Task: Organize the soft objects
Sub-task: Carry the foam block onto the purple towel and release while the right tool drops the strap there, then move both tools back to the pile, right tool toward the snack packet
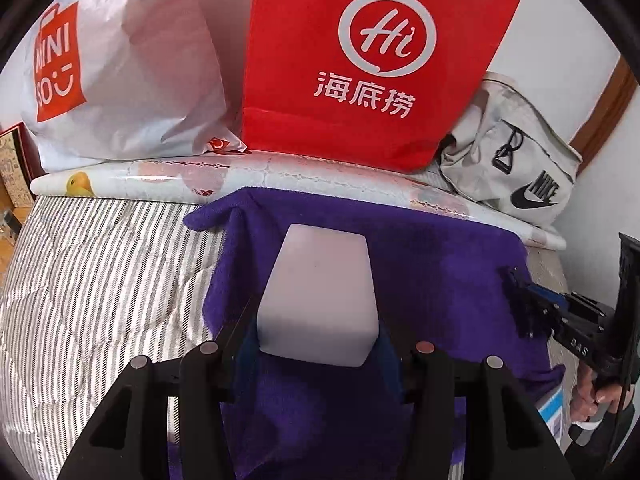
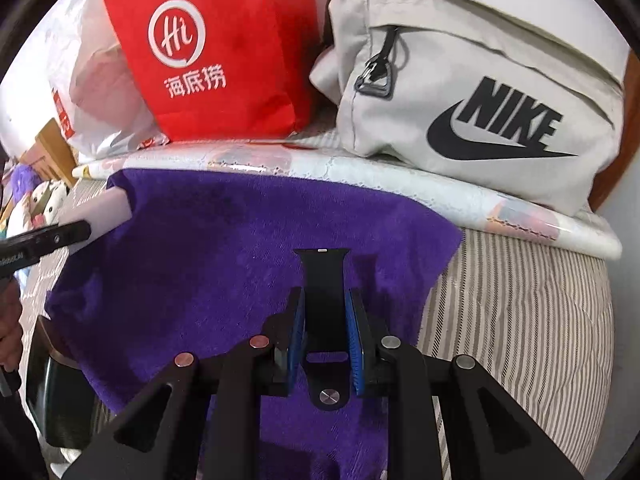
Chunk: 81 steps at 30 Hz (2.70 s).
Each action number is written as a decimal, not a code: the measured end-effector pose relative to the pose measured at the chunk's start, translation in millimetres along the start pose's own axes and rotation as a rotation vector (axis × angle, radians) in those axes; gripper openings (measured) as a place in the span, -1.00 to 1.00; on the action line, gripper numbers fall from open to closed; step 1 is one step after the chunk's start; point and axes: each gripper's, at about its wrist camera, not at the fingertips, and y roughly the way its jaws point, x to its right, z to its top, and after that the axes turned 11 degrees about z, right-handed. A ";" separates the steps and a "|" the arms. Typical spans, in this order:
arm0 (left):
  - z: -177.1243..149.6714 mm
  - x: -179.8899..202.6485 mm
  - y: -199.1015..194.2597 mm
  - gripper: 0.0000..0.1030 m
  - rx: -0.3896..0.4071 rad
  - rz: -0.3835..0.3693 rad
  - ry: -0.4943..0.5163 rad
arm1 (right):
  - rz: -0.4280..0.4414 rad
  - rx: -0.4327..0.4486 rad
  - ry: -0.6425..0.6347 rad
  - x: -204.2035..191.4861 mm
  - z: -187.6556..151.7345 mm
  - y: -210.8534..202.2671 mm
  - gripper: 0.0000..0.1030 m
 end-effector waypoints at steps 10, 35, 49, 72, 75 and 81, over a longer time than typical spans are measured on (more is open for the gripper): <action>7.6 9.9 22.8 -0.02 -0.043 0.070 -0.028 | 0.038 -0.079 -0.003 16.9 4.6 32.5 -0.60; -26.2 -20.6 -49.6 0.31 -0.036 0.055 0.021 | -0.005 0.008 -0.017 -16.6 -17.7 -41.8 0.42; -118.5 -54.1 -173.0 0.30 0.111 -0.111 0.012 | 0.049 0.128 0.095 -77.0 -114.7 -154.2 0.54; -222.2 -35.6 -203.6 0.31 0.040 -0.131 0.095 | 0.119 0.032 0.031 -142.8 -269.8 -153.2 0.54; -228.6 -39.3 -202.1 0.31 0.034 -0.132 0.082 | 0.117 -0.005 0.014 -146.6 -283.1 -136.4 0.54; -243.3 -46.1 -189.8 0.31 -0.006 -0.124 0.057 | 0.124 -0.037 0.028 -144.6 -296.3 -105.7 0.54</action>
